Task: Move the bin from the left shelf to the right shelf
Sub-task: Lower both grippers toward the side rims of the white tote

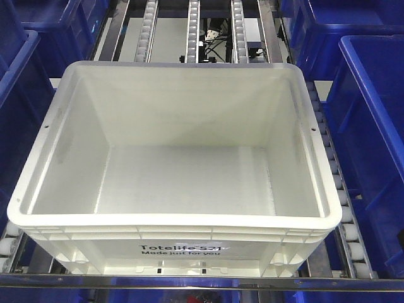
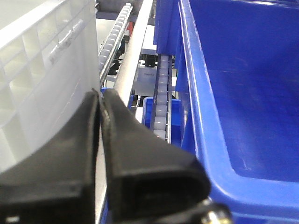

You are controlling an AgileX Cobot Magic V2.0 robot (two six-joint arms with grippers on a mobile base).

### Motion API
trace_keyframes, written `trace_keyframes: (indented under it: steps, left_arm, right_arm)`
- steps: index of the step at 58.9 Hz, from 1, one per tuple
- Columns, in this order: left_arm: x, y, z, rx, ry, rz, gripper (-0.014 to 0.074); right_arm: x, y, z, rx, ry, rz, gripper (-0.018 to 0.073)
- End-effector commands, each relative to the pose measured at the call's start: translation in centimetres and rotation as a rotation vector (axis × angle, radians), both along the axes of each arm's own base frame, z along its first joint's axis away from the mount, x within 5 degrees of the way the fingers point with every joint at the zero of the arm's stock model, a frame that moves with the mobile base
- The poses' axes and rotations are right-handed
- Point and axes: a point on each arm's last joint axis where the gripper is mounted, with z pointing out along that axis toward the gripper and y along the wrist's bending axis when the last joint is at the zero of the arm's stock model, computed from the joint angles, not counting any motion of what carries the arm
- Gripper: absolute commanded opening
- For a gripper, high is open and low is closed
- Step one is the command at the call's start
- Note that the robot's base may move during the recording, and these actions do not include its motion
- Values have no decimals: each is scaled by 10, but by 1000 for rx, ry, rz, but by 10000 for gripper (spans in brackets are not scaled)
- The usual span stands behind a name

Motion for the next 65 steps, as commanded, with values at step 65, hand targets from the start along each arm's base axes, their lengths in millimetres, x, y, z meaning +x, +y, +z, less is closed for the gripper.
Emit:
trace_keyframes:
  steps: [65]
  left_arm:
    - [-13, 4, 60, -49, -390, 20, -6]
  right_arm:
    - [-6, -5, 34, 251, -243, -14, -8]
